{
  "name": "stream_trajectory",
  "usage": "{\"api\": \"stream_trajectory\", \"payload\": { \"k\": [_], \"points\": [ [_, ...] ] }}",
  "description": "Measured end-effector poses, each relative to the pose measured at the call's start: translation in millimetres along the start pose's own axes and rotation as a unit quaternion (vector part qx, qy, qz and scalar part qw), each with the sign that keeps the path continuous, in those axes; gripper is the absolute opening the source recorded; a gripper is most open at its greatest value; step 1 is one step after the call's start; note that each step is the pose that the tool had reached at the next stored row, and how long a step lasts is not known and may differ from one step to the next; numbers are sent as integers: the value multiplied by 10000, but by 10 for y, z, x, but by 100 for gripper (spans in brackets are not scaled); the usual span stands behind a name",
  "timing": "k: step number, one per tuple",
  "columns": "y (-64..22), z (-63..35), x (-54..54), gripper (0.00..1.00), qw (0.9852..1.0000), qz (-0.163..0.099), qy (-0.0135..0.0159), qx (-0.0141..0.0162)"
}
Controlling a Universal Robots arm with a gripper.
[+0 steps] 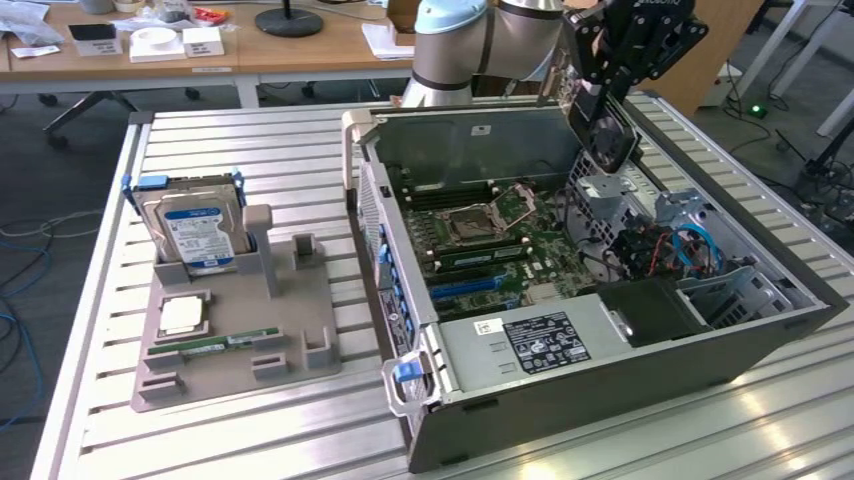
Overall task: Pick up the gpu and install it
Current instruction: 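Pick up the gpu and move the gpu toward the slot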
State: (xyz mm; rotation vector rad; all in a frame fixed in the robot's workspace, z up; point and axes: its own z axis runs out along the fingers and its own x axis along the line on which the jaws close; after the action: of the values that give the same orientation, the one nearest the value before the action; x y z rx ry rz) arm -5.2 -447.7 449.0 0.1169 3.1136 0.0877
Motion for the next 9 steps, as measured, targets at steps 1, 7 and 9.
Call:
{"api": "stream_trajectory", "payload": {
  "k": [1, 7, 9],
  "points": [
    [0, 0, 0, 27, 10000, 0, 0, 0],
    [3, 2, -38, 27, 10000, 0, 0, 0],
    [5, 2, -66, 27, 10000, 0, 0, 0]
  ]
}}
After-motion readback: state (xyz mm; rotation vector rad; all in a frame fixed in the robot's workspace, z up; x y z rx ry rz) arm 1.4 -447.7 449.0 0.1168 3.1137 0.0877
